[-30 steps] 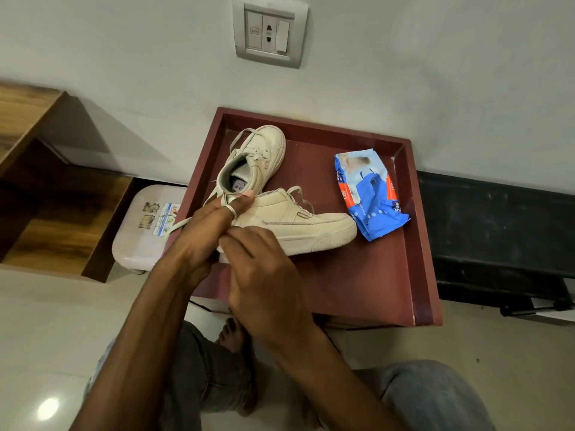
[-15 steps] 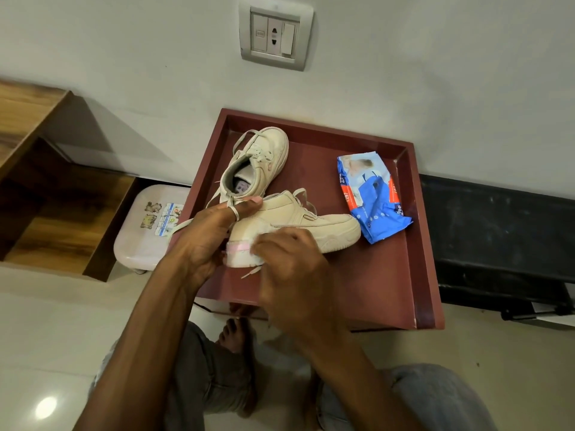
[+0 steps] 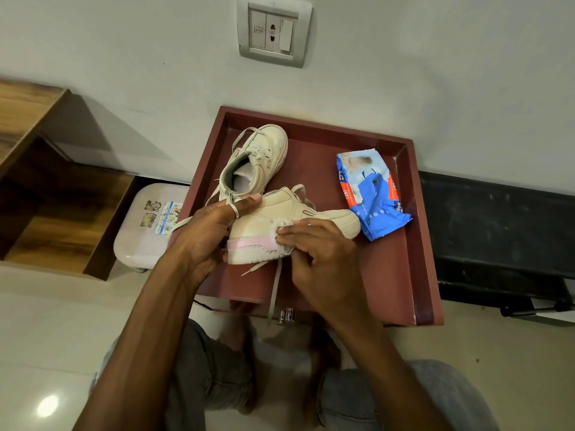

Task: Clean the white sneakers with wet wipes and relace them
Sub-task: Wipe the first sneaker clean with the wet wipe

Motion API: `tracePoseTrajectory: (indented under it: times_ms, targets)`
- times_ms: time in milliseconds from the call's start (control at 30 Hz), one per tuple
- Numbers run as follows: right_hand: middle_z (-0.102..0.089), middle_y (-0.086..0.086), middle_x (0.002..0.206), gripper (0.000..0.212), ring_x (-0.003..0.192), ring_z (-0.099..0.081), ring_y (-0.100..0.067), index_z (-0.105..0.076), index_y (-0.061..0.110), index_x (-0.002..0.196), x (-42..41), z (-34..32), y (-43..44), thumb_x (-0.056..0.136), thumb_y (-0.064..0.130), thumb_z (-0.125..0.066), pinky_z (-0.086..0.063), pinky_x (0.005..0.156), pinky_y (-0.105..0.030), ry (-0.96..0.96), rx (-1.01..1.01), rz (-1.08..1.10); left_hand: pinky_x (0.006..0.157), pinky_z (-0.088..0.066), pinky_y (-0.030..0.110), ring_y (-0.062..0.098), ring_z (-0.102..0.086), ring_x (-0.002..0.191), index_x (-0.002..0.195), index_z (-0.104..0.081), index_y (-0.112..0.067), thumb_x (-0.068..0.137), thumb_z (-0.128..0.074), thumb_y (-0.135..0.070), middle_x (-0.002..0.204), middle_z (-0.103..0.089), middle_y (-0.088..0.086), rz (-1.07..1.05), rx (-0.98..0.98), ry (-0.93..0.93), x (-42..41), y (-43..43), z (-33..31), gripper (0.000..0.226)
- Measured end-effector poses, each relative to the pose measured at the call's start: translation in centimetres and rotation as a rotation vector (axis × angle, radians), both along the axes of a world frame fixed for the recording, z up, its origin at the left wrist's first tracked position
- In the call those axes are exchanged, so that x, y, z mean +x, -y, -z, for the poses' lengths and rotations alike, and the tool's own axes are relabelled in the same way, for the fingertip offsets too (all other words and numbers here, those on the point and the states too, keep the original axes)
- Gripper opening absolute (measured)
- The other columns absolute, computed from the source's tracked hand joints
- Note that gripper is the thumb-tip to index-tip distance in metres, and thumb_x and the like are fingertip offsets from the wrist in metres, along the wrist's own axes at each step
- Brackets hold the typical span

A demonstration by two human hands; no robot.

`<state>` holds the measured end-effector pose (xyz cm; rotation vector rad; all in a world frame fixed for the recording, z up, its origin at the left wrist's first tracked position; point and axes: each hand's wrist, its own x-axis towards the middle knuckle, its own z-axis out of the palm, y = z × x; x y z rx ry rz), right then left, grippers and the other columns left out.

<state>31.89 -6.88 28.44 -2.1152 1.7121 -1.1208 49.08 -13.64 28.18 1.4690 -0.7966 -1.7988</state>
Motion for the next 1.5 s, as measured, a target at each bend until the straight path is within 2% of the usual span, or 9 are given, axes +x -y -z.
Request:
tracePoseTrajectory:
  times_ms: [300,500,633,733,933,1067,1200,1333,1500]
  targets:
    - [-0.071,-0.012,0.111,0.029,0.114,-0.060,-0.028,-0.074,0.001,0.102,5.9,0.8,-1.9,0.091,0.005,-0.047,-0.048,0.098,-0.040,-0.308,-0.026,-0.362,0.110,-0.045,0.055,0.040,-0.067,0.116,0.120,-0.073,-0.013,0.084,-0.078,-0.030,0.119,-0.073,0.019,-0.007,0.057,-0.144,0.3,0.0,0.1,0.040]
    - [-0.076,0.002,0.101,0.033,0.101,-0.063,-0.025,-0.079,0.009,0.093,-1.4,0.8,0.1,0.073,-0.012,-0.064,-0.054,0.086,-0.035,-0.082,-0.087,-0.055,0.101,-0.051,0.060,0.031,-0.072,0.109,0.117,-0.075,-0.020,0.085,-0.077,-0.037,0.113,-0.077,0.008,-0.012,0.015,-0.037,0.1,0.0,0.0,0.036]
    - [-0.076,0.004,0.097,0.039,0.094,-0.068,-0.015,-0.079,0.013,0.095,-5.6,0.9,0.9,0.069,-0.014,-0.066,-0.053,0.090,-0.030,-0.034,0.010,0.070,0.100,-0.053,0.058,0.029,-0.073,0.108,0.117,-0.075,-0.023,0.087,-0.074,-0.037,0.112,-0.077,0.006,0.003,0.011,-0.031,0.1,-0.1,-0.4,0.033]
    - [-0.076,0.002,0.100,0.037,0.095,-0.069,-0.017,-0.078,0.012,0.096,-4.1,0.4,0.6,0.070,-0.010,-0.062,-0.055,0.088,-0.036,-0.035,0.018,0.058,0.100,-0.053,0.056,0.029,-0.073,0.108,0.118,-0.075,-0.022,0.088,-0.074,-0.035,0.113,-0.077,0.007,-0.011,0.001,-0.033,-0.1,-0.1,-0.3,0.033]
    - [-0.073,-0.003,0.110,0.025,0.101,-0.060,-0.023,-0.077,0.007,0.102,1.4,-0.1,-0.6,0.085,0.000,-0.060,-0.053,0.087,-0.031,-0.201,-0.003,-0.184,0.091,-0.058,0.047,0.032,-0.073,0.107,0.120,-0.073,-0.016,0.089,-0.073,-0.031,0.114,-0.076,0.012,-0.066,-0.027,-0.060,-0.4,0.1,0.1,0.034]
    - [-0.075,-0.001,0.104,0.023,0.098,-0.066,-0.020,-0.079,0.010,0.093,-3.5,0.7,0.7,0.078,-0.004,-0.067,-0.054,0.087,-0.033,-0.154,0.037,-0.009,0.097,-0.056,0.049,0.028,-0.074,0.104,0.118,-0.074,-0.019,0.090,-0.073,-0.031,0.111,-0.077,0.008,-0.057,-0.024,-0.024,-0.3,0.1,-0.2,0.031]
    - [-0.076,-0.004,0.101,0.027,0.094,-0.071,-0.017,-0.078,0.009,0.098,-7.9,0.8,1.5,0.078,-0.007,-0.069,-0.058,0.089,-0.036,-0.092,0.110,0.204,0.098,-0.056,0.051,0.026,-0.075,0.101,0.113,-0.076,-0.022,0.090,-0.073,-0.034,0.108,-0.079,0.005,-0.025,-0.036,0.029,-0.5,-0.1,-0.6,0.026]
    - [-0.075,-0.004,0.104,0.024,0.096,-0.069,-0.016,-0.076,0.010,0.103,-5.2,0.3,1.4,0.082,0.001,-0.068,-0.055,0.089,-0.032,-0.025,0.098,0.185,0.094,-0.057,0.039,0.016,-0.075,0.099,0.110,-0.073,-0.031,0.096,-0.064,-0.044,0.104,-0.079,-0.010,-0.046,-0.150,0.180,-1.4,0.0,-0.1,0.021]
    - [-0.067,-0.003,0.103,0.022,0.092,-0.062,-0.017,-0.068,0.012,0.109,1.8,-0.9,-0.7,0.088,0.011,-0.063,-0.051,0.078,-0.028,-0.069,0.107,-0.002,0.094,-0.056,0.045,0.012,-0.068,0.103,0.124,-0.061,-0.036,0.077,-0.050,-0.086,0.111,-0.072,-0.015,-0.145,-0.319,0.558,-2.7,-0.3,1.7,0.069]
